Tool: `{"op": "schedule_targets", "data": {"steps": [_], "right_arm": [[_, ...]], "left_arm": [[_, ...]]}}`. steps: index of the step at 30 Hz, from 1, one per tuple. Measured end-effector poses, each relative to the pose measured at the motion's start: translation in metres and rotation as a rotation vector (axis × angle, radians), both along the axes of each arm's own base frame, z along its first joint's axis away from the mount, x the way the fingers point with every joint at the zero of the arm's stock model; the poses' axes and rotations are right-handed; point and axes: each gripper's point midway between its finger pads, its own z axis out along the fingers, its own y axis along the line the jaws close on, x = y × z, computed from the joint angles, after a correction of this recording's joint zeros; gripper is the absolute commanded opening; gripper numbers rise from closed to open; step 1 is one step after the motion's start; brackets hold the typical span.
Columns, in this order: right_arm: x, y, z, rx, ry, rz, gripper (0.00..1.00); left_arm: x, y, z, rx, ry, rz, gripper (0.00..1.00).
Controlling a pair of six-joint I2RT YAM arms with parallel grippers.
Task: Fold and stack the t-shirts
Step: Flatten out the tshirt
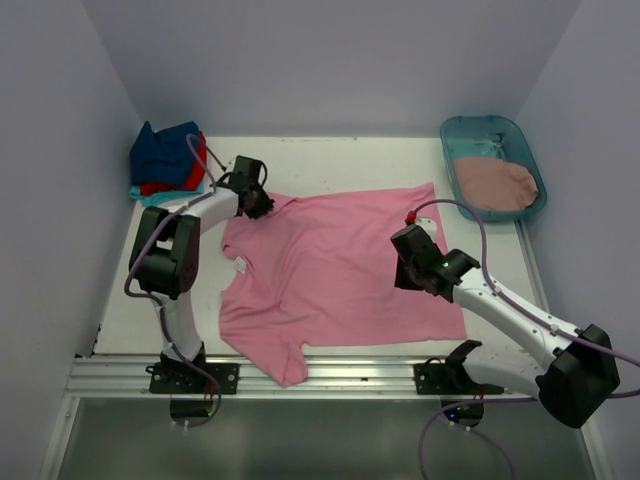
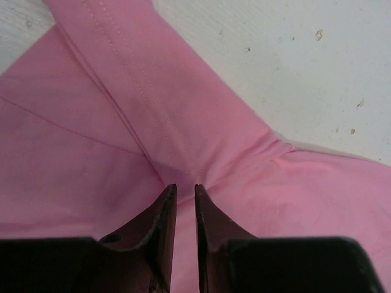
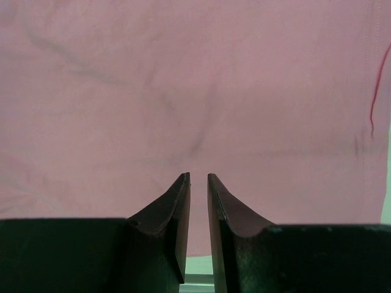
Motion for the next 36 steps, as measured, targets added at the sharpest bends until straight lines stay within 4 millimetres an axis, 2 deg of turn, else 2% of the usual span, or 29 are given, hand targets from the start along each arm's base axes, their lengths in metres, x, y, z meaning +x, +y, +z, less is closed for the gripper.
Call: {"op": "schedule_targets", "data": {"steps": [4,9,20,26,32,33,36], "right_arm": [[0.000,0.000,-0.003,-0.006,0.009,0.001,0.22],[0.000,0.000,-0.004,-0.009,0.012,0.001,0.22],[0.000,0.000,-0.004,-0.012,0.011,-0.001,0.22],[0.000,-0.001,-0.004,-0.012,0.012,-0.001,0.22],[0.000,-0.001,-0.004,-0.013,0.012,-0.001,0.19],[0.000,-0.001,-0.003,-0.013,0.012,-0.001,0.19],[0.000,-0.002,-0.002,-0.012,0.005,-0.003,0.18]], "left_arm": [[-0.001,0.003,0.012,0.006,-0.033,0.010,0.26],[0.001,0.003,0.013,0.003,-0.045,0.013,0.26],[-0.002,0.004,-0.011,0.000,0.007,0.023,0.26],[0.000,0.001,-0.011,-0.011,0.000,0.021,0.25],[0.007,-0.002,-0.015,-0.024,-0.022,0.017,0.08],[0.009,-0.002,-0.017,-0.029,-0.023,0.015,0.01],[0.015,-0.005,-0.018,-0.047,-0.043,0.009,0.00]]}}
